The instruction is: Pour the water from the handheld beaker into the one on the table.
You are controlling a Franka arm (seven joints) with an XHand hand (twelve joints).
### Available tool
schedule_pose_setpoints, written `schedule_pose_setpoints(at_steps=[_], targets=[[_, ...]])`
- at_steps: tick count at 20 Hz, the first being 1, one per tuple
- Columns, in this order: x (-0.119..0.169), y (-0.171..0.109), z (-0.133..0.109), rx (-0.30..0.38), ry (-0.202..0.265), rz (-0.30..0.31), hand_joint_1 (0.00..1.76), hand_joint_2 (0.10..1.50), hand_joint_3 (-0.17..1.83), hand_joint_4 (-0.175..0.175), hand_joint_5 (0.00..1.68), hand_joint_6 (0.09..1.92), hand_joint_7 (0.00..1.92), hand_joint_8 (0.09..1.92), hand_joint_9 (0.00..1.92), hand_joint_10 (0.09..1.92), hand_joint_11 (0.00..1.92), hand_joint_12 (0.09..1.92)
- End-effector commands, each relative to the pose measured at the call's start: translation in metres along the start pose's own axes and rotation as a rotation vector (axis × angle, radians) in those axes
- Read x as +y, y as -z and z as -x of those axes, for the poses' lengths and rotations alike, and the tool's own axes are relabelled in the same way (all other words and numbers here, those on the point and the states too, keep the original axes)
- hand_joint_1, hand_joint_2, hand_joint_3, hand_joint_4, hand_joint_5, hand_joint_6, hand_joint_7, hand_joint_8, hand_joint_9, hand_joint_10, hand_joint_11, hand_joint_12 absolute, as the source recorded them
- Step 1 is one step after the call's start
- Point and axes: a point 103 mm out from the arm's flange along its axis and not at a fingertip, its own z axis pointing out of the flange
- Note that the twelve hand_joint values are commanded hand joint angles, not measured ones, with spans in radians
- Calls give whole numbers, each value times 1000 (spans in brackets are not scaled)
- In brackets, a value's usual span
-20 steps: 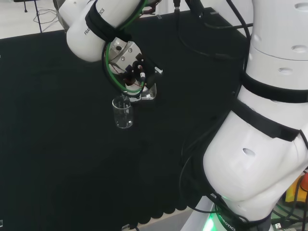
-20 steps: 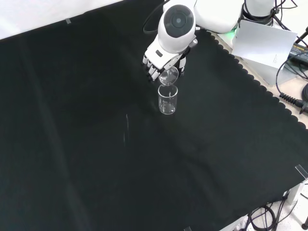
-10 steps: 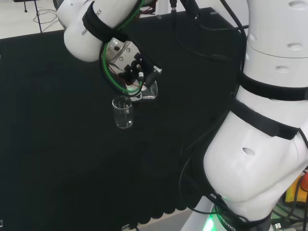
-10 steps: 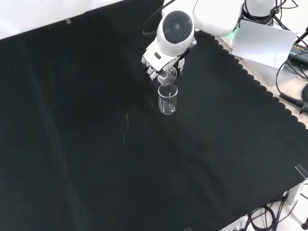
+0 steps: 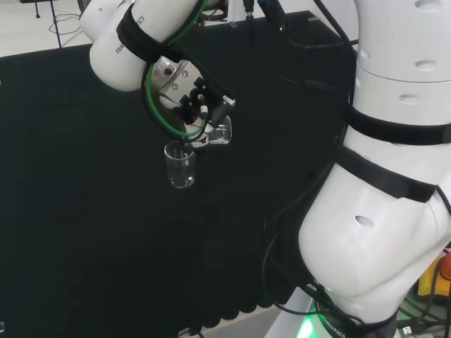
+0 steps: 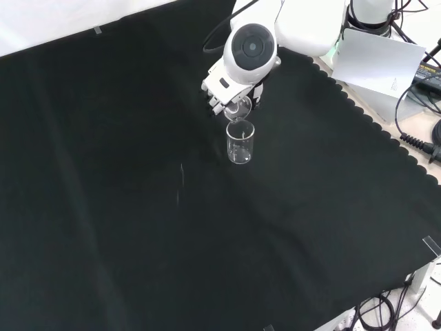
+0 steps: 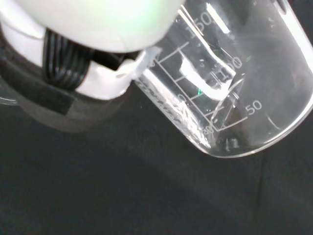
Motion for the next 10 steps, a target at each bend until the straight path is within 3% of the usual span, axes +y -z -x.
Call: schedule_pose_setpoints(at_steps=[1,10], targets=[[0,1,-1,-17,-6,-17,1157,602,829,15,1193,892,1520,810,1639,672,1281,693],[1,4,-5,-43,0,-35,1157,601,831,14,1192,895,1517,813,1634,676,1274,693]])
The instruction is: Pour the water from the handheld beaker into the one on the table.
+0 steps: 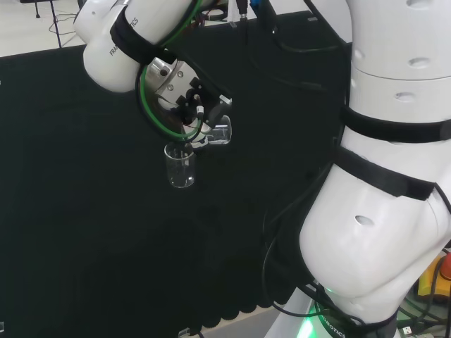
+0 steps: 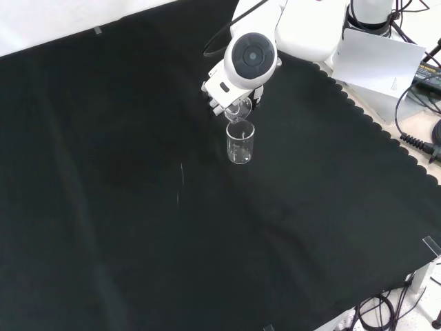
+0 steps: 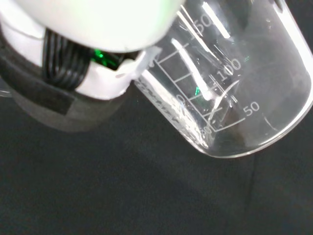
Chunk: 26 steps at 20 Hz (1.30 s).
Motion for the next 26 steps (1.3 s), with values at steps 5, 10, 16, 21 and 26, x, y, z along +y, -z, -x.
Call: schedule_pose_setpoints(at_steps=[5,10,16,21,26], targets=[[2,3,-5,-39,2,-20,1157,601,833,14,1192,897,1516,815,1630,678,1272,695],[3,4,-6,-52,-1,-32,1157,600,834,14,1191,899,1514,818,1627,681,1271,697],[1,5,-6,-74,-7,-40,1157,600,836,13,1190,901,1512,821,1625,686,1268,699],[1,7,-7,-85,-9,-52,1157,600,837,13,1189,903,1511,822,1624,688,1267,701],[1,9,-8,-102,-14,-68,1157,600,837,13,1189,904,1511,824,1623,689,1266,702]])
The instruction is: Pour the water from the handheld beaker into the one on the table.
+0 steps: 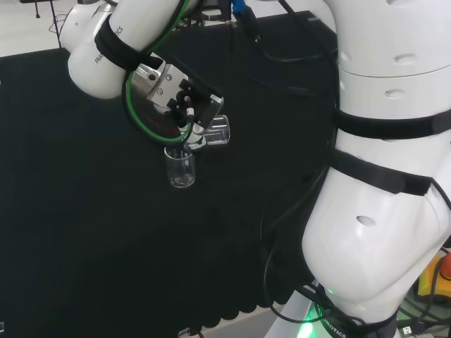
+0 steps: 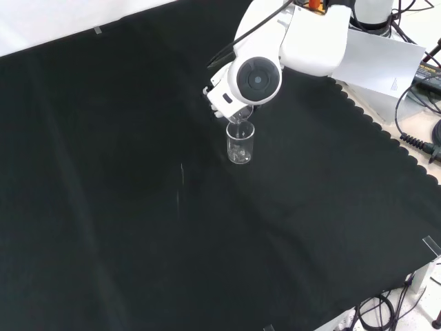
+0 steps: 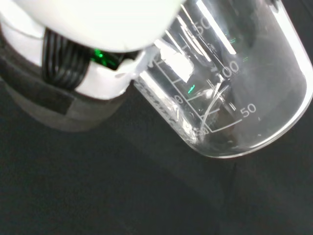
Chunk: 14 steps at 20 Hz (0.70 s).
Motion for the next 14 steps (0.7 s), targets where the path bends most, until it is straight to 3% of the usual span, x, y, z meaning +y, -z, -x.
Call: schedule_pose_setpoints(at_steps=[1,14], targets=[[0,1,0,-18,-6,-15,1157,600,837,12,1189,904,1510,824,1623,690,1266,702],[-5,20,-13,-51,-7,-33,1156,600,839,13,1187,907,1508,827,1621,694,1265,705]])
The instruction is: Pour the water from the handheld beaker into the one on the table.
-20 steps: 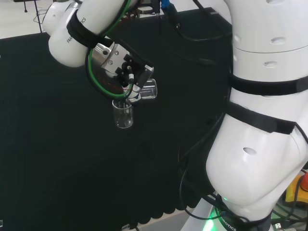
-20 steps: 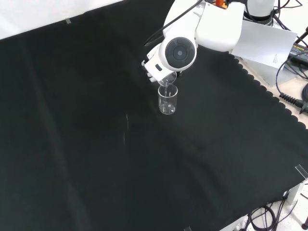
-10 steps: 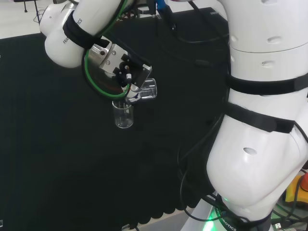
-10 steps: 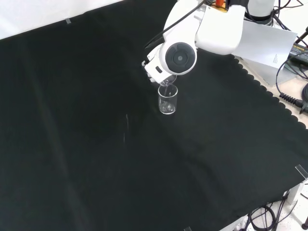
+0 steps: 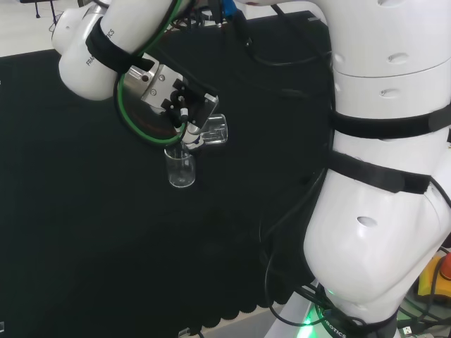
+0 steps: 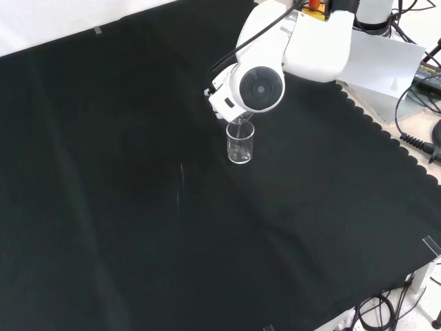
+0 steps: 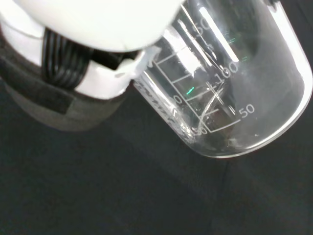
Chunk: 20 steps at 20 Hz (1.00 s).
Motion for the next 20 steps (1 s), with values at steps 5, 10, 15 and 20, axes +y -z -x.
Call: schedule_pose_setpoints(at_steps=[5,10,15,20], targets=[[-1,2,-2,-13,4,-14,1156,600,839,14,1187,908,1507,828,1620,695,1265,706],[-1,3,-2,-32,-5,-25,1156,600,840,14,1186,910,1507,830,1620,697,1265,706],[-1,6,-5,-40,-9,-29,1155,600,840,15,1185,911,1506,831,1619,698,1264,707],[-1,6,-4,-37,-8,-34,1155,600,841,15,1185,913,1506,832,1618,700,1263,708]])
